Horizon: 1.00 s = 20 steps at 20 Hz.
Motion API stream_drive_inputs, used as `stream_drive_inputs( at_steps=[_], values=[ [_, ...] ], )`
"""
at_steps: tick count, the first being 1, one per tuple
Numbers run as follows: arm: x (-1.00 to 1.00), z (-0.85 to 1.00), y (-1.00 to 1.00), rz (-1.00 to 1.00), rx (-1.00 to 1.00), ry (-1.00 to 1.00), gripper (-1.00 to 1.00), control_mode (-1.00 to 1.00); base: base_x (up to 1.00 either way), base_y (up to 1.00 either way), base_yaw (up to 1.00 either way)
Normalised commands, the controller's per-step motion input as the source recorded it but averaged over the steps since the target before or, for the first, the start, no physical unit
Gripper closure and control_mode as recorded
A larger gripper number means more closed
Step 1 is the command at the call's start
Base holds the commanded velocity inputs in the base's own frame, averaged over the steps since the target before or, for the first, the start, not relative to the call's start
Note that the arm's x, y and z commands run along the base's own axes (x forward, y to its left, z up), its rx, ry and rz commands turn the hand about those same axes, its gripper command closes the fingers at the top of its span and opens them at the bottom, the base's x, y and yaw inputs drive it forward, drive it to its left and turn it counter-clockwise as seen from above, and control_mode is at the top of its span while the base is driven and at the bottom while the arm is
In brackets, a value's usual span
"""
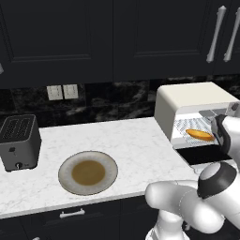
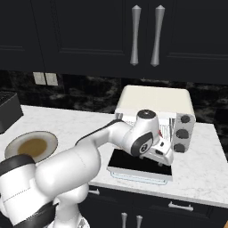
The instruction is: Pick up the kebab skewer and baguette bread, and place them inside the toaster oven. Close the toaster oven door and start by setting the timer.
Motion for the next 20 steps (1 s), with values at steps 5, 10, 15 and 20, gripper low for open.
stream_drive_inputs(
  at_steps=[5,10,15,20],
  values=[
    [0.0,-0.26,0.0,0.0,0.01,-0.06,-1.0,-1.0,0.0,0.0,0.0],
    [0.0,-0.25,0.07,0.0,0.0,-0.09,-1.0,-1.0,0.0,0.0,0.0],
    [0.04,-0.22,0.09,0.0,0.0,-0.09,-1.0,-1.0,0.0,0.0,0.0],
    [0.12,-0.16,0.05,0.0,0.0,-0.05,-1.0,-1.0,0.0,0.0,0.0]
  ],
)
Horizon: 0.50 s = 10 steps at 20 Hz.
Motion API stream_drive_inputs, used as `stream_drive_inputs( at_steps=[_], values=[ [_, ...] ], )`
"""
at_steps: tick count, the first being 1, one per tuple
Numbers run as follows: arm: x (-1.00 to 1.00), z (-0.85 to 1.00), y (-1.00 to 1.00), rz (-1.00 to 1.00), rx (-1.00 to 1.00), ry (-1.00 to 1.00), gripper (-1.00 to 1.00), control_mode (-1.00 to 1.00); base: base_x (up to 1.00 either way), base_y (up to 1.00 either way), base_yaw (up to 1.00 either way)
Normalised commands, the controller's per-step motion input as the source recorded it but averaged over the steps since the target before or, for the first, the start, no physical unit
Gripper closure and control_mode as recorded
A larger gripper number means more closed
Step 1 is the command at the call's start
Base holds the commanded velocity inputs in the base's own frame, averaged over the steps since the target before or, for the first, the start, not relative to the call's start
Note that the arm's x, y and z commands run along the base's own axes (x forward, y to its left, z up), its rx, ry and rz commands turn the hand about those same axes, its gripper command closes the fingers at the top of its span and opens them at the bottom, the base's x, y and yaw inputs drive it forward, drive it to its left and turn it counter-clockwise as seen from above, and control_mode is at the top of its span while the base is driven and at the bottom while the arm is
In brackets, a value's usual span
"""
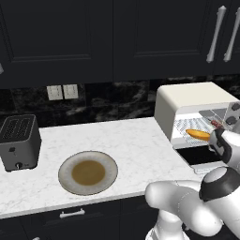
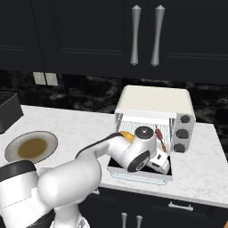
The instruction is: Pick up the kebab skewer and baguette bread, and place them inside the toaster oven. Close the toaster oven door and start by setting the timer.
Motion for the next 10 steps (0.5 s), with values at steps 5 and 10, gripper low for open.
stream_drive_inputs(
  at_steps=[5,10],
  values=[
    [0.3,-0.02,0.0,0.0,0.0,-0.01,-1.0,-1.0,0.0,0.0,0.0],
    [0.27,0.0,0.0,0.0,0.0,0.0,-1.0,-1.0,0.0,0.0,0.0]
  ],
)
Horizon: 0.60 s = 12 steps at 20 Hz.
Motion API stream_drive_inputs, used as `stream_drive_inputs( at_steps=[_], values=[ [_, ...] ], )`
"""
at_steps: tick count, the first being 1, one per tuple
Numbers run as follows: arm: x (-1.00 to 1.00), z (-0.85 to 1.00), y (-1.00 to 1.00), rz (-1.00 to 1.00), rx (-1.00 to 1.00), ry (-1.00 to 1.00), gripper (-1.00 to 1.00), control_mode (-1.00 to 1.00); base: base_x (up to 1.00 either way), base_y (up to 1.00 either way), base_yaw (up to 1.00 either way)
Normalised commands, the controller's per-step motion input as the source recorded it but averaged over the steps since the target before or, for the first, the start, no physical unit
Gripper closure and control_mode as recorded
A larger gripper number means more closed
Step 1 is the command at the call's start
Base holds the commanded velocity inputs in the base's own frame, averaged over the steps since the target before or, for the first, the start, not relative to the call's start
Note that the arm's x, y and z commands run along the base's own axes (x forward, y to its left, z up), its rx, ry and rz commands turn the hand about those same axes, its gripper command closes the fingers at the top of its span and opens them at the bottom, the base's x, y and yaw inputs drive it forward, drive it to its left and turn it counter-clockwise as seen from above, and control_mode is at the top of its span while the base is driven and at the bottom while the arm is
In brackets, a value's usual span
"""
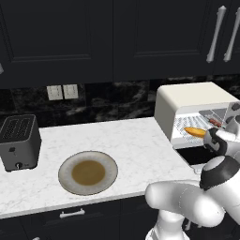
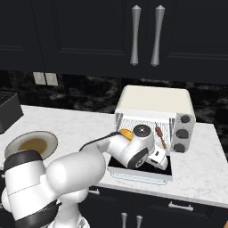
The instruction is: Pick up the kebab skewer and baguette bread, and place them inside the toaster oven. Close the toaster oven door and start by setting the timer.
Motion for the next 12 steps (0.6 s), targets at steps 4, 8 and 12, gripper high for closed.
stream_drive_inputs(
  at_steps=[4,8,12],
  values=[
    [0.06,0.0,0.0,-0.01,0.0,0.0,-1.0,-1.0,0.0,0.0,0.0],
    [0.03,0.0,0.0,-0.08,0.01,0.0,-1.0,-1.0,0.0,0.0,0.0],
    [0.19,0.0,0.0,-0.15,0.01,0.0,-1.0,-1.0,0.0,0.0,0.0]
  ],
)
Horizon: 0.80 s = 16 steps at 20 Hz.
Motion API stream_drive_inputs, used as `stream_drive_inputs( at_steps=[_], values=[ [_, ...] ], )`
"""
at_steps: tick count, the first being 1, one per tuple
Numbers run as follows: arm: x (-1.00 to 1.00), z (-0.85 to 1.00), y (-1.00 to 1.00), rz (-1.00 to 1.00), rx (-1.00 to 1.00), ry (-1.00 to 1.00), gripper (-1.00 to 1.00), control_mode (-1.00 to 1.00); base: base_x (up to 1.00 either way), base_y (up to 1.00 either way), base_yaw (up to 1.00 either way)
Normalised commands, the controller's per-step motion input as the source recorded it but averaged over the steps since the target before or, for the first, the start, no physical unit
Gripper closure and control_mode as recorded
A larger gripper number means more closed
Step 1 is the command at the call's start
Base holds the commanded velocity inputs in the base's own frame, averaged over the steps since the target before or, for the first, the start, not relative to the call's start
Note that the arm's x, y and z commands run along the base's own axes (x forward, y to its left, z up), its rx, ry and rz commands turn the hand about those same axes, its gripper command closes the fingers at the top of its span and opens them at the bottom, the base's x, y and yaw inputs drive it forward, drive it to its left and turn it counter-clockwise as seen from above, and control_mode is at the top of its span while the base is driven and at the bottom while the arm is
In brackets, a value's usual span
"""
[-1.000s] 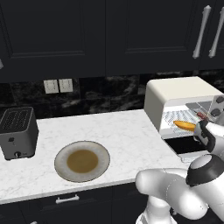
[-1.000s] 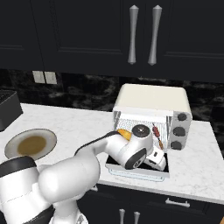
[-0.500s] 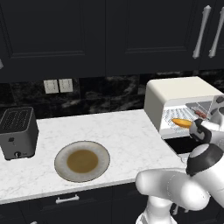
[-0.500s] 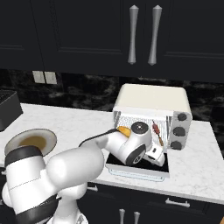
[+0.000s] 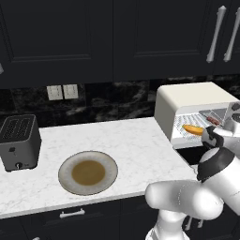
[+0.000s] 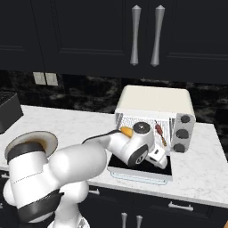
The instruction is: Pick up the kebab skewer and baguette bread, and place them inside the toaster oven. Close the toaster oven door and start by setting the timer.
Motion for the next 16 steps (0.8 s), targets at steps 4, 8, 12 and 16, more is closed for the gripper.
stream_drive_inputs(
  at_steps=[4,8,12,16],
  values=[
    [0.27,0.0,0.03,-0.21,0.02,0.0,-1.0,-1.0,0.0,0.0,0.0],
    [0.31,0.0,0.03,-0.19,0.03,0.0,-1.0,-1.0,0.0,0.0,0.0],
    [0.33,0.06,0.0,-0.14,0.05,0.0,-1.0,-1.0,0.0,0.0,0.0],
    [0.28,0.03,0.0,-0.11,0.06,0.0,-1.0,-1.0,0.0,0.0,0.0]
  ],
)
